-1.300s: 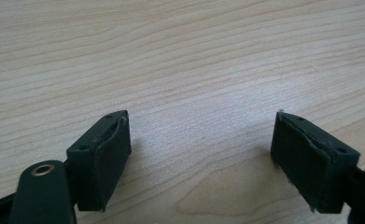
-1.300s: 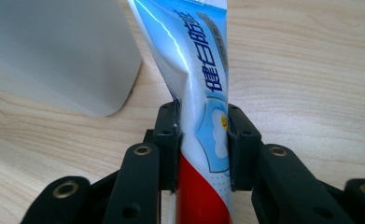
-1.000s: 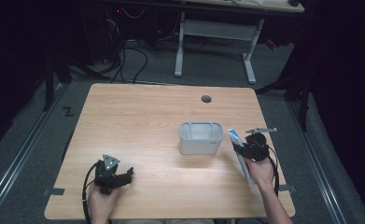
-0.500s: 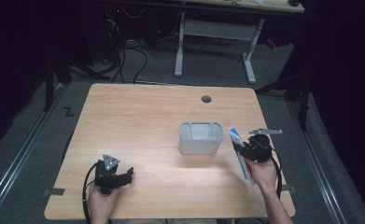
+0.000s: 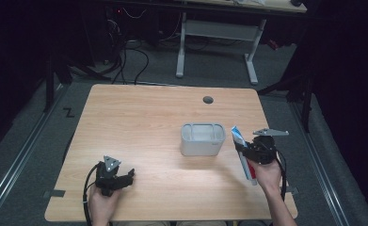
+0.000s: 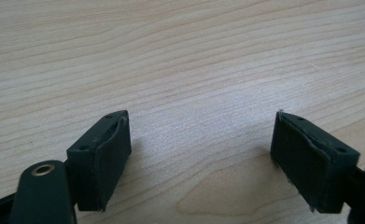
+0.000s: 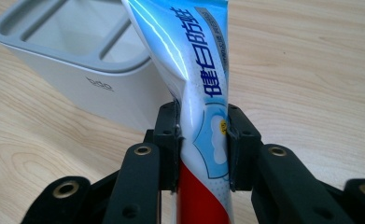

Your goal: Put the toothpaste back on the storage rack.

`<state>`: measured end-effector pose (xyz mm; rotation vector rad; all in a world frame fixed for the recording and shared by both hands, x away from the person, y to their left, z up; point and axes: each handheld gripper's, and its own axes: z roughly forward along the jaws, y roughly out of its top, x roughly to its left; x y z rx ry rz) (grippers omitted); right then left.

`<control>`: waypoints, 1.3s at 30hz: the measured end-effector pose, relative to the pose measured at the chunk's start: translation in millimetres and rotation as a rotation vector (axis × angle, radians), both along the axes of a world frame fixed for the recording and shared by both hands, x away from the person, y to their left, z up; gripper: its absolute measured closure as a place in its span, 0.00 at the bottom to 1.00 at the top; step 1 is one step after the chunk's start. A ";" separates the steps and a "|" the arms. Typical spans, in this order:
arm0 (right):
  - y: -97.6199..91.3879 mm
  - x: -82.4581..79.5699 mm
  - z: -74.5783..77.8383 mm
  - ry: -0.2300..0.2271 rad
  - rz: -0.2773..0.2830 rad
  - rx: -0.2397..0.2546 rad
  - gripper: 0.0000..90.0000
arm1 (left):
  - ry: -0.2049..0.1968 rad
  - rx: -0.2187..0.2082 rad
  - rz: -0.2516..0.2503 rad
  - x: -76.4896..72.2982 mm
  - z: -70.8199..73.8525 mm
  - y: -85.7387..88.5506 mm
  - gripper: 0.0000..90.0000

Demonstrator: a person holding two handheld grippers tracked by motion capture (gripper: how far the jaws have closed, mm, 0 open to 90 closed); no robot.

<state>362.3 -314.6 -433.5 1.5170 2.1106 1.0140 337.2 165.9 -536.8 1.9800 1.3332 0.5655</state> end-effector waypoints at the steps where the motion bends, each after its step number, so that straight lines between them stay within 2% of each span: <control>1: 0.8 -0.4 0.9 -0.004 0.003 0.005 0.78 | 0.000 0.000 0.000 0.0 0.0 0.0 0.23; 8: 7.6 -0.9 7.1 -0.031 0.028 0.005 0.78 | 0.000 0.000 0.000 0.0 0.0 0.0 0.23; 16: 11.6 0.3 16.7 -0.067 0.057 0.056 0.78 | 0.000 0.000 0.000 0.0 0.0 0.0 0.23; 23: 15.8 -0.1 26.5 -0.098 0.072 0.061 0.78 | 0.001 0.000 -0.003 0.0 0.0 0.0 0.23; 28: 18.0 1.8 32.1 -0.116 0.088 0.098 0.78 | -0.001 0.000 -0.005 -0.1 -0.1 -0.3 0.23; 39: 27.5 6.3 45.6 -0.155 0.129 0.116 0.78 | 0.000 0.000 -0.002 -0.1 0.1 0.1 0.24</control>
